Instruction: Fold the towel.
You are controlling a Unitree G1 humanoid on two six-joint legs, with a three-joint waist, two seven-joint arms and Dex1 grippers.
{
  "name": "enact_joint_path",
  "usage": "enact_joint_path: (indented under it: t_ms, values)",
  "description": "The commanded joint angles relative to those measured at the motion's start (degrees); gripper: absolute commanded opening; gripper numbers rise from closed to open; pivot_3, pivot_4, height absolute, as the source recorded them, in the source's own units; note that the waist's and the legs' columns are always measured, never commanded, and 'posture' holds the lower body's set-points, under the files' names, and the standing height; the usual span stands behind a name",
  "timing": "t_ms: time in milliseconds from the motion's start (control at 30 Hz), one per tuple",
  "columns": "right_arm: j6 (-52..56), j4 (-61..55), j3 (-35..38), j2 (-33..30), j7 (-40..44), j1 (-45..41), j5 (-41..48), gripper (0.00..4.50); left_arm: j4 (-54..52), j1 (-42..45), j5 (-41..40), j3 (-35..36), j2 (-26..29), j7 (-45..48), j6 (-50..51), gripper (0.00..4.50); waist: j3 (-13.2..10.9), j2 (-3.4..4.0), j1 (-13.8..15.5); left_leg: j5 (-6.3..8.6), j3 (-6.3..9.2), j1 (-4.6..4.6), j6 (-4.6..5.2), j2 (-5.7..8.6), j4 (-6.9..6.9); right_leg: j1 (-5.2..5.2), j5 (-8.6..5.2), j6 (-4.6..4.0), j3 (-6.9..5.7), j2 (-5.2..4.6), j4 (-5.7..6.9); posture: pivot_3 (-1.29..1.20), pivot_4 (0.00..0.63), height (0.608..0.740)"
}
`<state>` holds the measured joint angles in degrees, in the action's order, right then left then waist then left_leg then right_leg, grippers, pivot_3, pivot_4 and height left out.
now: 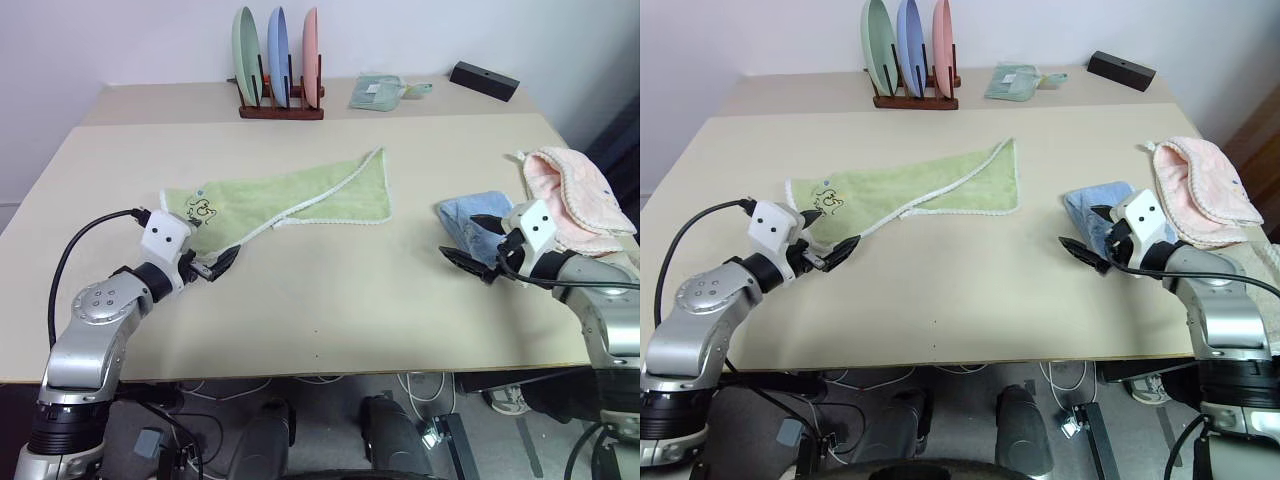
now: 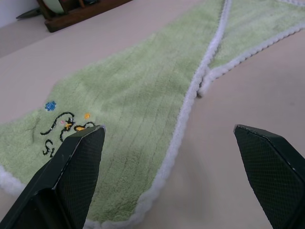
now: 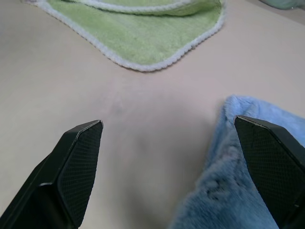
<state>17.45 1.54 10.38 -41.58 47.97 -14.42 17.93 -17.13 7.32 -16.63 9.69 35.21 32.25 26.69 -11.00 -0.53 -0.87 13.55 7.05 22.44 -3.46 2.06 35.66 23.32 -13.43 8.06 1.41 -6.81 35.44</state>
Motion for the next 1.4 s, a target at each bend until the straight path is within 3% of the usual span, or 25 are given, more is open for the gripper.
enact_joint_path:
  t_ms: [33, 133, 367, 567, 800, 1167, 1300, 1400]
  values:
    - [-1.86, -2.21, -0.50, 1.47, -1.65, -0.44, -0.65, 4.50, -2.01, 0.62, -0.24, -1.43, 0.69, 1.87, -0.69, 4.43, 0.00, 0.01, -0.01, 0.00, 0.00, 0.00, 0.00, 0.00, 0.00, 0.00, 0.00, 0.00, 0.00, 0.00, 0.00, 0.00, 0.150, 0.740]
    - [-0.82, -5.12, -2.22, 3.80, -3.23, 0.18, -0.57, 4.50, -5.80, 1.27, -3.98, -5.26, -0.52, 5.90, 0.92, 4.43, 0.00, 0.00, 0.00, 0.00, 0.00, 0.01, 0.00, 0.00, 0.00, 0.00, 0.00, 0.00, 0.00, 0.00, -0.01, 0.00, 0.150, 0.740]
    - [5.24, -14.53, -2.72, 6.92, -5.37, 4.35, 3.16, 4.50, -5.54, 5.97, 4.26, -16.60, 0.40, 6.73, 0.26, 4.43, 0.00, 0.00, 0.26, 0.00, 0.01, 0.02, 0.00, 0.01, 0.02, 0.00, 0.00, 0.00, 0.00, 0.00, -0.01, 0.00, 0.150, 0.740]
    - [6.54, -18.64, -3.82, 8.26, -8.73, 8.44, 1.96, 4.50, 4.04, 7.94, 11.41, -13.02, 3.86, 2.05, -3.00, 4.43, 0.00, 0.01, -0.38, 0.01, 0.01, -0.03, 0.02, -0.01, -0.01, 0.01, 0.00, 0.00, 0.01, 0.01, 0.01, 0.00, 0.150, 0.740]
    - [6.49, -17.49, -5.12, 9.22, -9.98, 6.41, 1.30, 4.50, 14.68, 8.22, 15.24, -9.70, 10.25, 2.38, -7.66, 4.43, 0.00, 0.01, 0.08, 0.01, 0.00, 0.00, 0.02, -0.01, -0.01, 0.03, -0.01, 0.00, 0.00, 0.02, 0.01, 0.00, 0.150, 0.740]
    - [5.73, -17.90, -6.01, 10.56, -11.87, 6.47, 0.10, 4.50, 21.55, 11.36, 14.05, -11.71, 6.99, 6.72, -8.82, 4.43, 0.03, 0.00, 0.24, 0.01, 0.01, -0.02, 0.01, -0.01, 0.03, -0.02, 0.00, 0.01, -0.01, 0.01, 0.03, 0.00, 0.150, 0.740]
    - [5.67, -18.68, -6.36, 11.10, -12.83, 7.28, -0.18, 4.50, 22.09, 12.30, 14.41, -11.60, 5.87, 7.24, -8.53, 3.16, 0.03, 0.00, 0.18, 0.01, 0.01, -0.02, 0.01, 0.01, 0.03, -0.04, 0.00, 0.01, -0.01, 0.00, 0.02, 0.00, 0.150, 0.740]
    - [5.74, -19.25, -6.62, 11.48, -13.50, 7.88, -0.30, 4.50, 23.03, 13.13, 15.13, -11.43, 5.26, 7.07, -8.84, 1.61, 0.03, 0.00, 0.08, 0.01, 0.01, -0.03, 0.02, 0.00, 0.03, -0.03, 0.00, 0.01, -0.01, 0.00, 0.04, 0.00, 0.150, 0.740]
